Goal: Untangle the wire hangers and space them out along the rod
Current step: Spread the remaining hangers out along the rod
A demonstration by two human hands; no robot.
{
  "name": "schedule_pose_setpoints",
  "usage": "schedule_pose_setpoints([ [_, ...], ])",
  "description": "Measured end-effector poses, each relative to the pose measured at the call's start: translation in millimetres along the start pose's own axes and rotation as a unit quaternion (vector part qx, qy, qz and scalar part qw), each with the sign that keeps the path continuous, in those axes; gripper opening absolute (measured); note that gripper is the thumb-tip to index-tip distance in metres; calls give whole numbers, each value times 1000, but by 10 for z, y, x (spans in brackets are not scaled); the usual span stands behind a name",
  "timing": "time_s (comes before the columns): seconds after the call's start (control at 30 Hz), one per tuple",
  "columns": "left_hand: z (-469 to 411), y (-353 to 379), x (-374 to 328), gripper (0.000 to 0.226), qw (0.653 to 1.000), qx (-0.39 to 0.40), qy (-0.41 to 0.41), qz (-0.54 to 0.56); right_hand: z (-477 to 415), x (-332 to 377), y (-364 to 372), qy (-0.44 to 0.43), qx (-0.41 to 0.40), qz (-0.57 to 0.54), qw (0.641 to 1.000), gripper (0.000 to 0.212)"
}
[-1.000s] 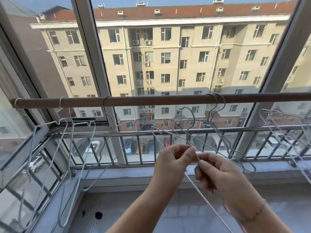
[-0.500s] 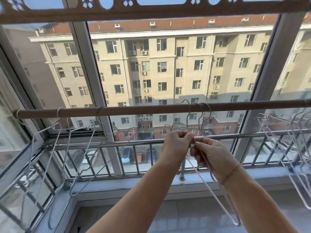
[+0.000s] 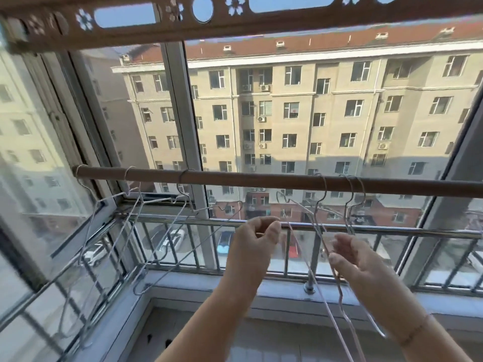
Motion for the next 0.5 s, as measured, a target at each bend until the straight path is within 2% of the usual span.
schedule_pose_setpoints([
  [0.13, 283, -681, -47, 13, 992, -118, 44, -28, 210, 175, 85, -55, -36, 98, 993, 59],
  [0.2, 439, -1057, -127, 14, 978, -189, 67, -47, 357, 391, 206, -125, -43, 96, 987, 71],
  [0.27, 564, -1433, -217, 15, 963, -249, 85, -60, 495, 619, 450, -192, -12, 90, 977, 75],
  [0.37, 631, -1981, -280, 19, 952, -287, 84, -57, 574, 828, 1038, -249, 72, 2, 966, 71],
  [0.5, 478, -2484, -149, 23, 965, -246, 35, -88, 468, 1146, 1992, -211, 231, -104, 944, 39],
])
Point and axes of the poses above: each hand's wrist, its own z-axis away from the middle knuckle, its own y-axis out of the palm, x = y × z, the point moved 3 cm from there along -z, towards the middle knuckle, and after that the axes turned 4 degrees about x, right-handed, at the moved point
